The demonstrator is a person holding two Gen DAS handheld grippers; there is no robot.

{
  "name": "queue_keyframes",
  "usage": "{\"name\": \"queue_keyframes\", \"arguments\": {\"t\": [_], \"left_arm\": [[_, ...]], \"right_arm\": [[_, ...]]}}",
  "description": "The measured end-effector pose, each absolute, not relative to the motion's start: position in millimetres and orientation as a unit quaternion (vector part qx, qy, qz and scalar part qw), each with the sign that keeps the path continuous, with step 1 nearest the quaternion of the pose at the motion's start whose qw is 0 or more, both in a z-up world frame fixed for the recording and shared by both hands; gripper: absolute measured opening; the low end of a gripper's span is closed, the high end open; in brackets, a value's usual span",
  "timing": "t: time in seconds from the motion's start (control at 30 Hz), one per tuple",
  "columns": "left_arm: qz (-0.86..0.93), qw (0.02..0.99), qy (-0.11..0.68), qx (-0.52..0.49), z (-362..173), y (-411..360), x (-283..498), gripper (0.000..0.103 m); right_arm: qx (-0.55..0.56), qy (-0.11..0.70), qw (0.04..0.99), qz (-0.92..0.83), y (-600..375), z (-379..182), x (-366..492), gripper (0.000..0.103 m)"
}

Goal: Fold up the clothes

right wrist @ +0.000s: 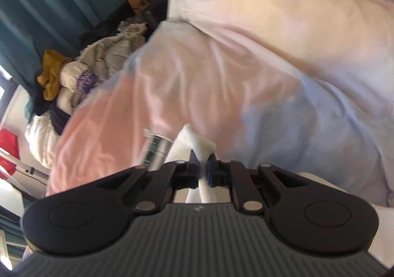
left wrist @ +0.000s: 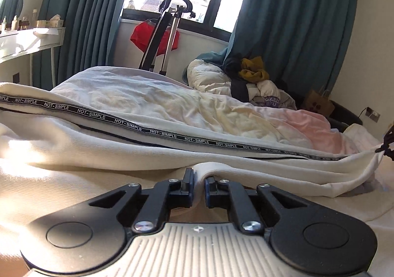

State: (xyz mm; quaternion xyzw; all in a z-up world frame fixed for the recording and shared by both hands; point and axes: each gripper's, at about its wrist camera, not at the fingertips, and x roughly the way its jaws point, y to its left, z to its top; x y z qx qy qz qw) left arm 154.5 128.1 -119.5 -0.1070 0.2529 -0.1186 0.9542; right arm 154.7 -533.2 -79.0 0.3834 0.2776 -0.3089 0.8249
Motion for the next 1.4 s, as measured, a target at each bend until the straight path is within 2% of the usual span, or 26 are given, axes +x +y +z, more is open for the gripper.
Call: {"name": "queue_keyframes", "arguments": {"t": [0.17, 0.23, 0.47, 0.6, 0.67, 0.8, 0.9, 0.93, 0.97, 1.1, 1.17, 1.27, 1.33, 1.4], "left_arm": [[-0.132, 0.950, 0.258, -0.118, -111, 136, 156, 0.009], [-0.138, 0.948, 0.268, -0.099, -107, 134, 155, 0.009], [-0.149, 0.937, 0.308, -0.072, -112, 128, 154, 0.010], [-0.144, 0.935, 0.314, -0.076, -114, 127, 154, 0.011], [-0.142, 0.935, 0.317, -0.078, -115, 126, 154, 0.019], [-0.140, 0.936, 0.313, -0.083, -108, 124, 146, 0.026], [-0.136, 0.941, 0.300, -0.082, -99, 124, 134, 0.043], [-0.135, 0.942, 0.295, -0.083, -96, 123, 130, 0.053], [-0.135, 0.943, 0.291, -0.089, -94, 126, 125, 0.057], [-0.128, 0.945, 0.285, -0.100, -82, 130, 94, 0.065], [-0.130, 0.949, 0.274, -0.082, -73, 123, 71, 0.079], [-0.133, 0.956, 0.257, -0.050, -59, 108, 33, 0.081], [-0.126, 0.959, 0.251, -0.045, -50, 102, 12, 0.083], [-0.119, 0.961, 0.247, -0.038, -42, 97, -3, 0.083]], "right_arm": [[0.333, 0.159, 0.898, -0.239, -506, -10, 160, 0.009], [0.306, 0.154, 0.907, -0.244, -508, -11, 150, 0.009], [0.346, 0.287, 0.844, -0.293, -548, -127, 93, 0.010], [0.378, 0.277, 0.836, -0.287, -548, -153, 69, 0.013], [0.361, 0.270, 0.846, -0.284, -536, -142, 63, 0.014], [0.315, 0.251, 0.874, -0.271, -499, -123, 42, 0.014], [0.327, 0.241, 0.879, -0.248, -471, -115, 19, 0.014], [0.325, 0.241, 0.883, -0.238, -462, -112, 13, 0.014], [0.316, 0.248, 0.887, -0.229, -451, -108, 9, 0.014], [0.265, 0.277, 0.903, -0.192, -406, -91, -8, 0.014], [0.243, 0.287, 0.912, -0.162, -386, -83, -20, 0.014], [0.217, 0.298, 0.923, -0.109, -357, -73, -39, 0.014], [0.197, 0.301, 0.930, -0.084, -337, -69, -55, 0.019], [0.182, 0.296, 0.936, -0.064, -321, -64, -72, 0.030]]}}
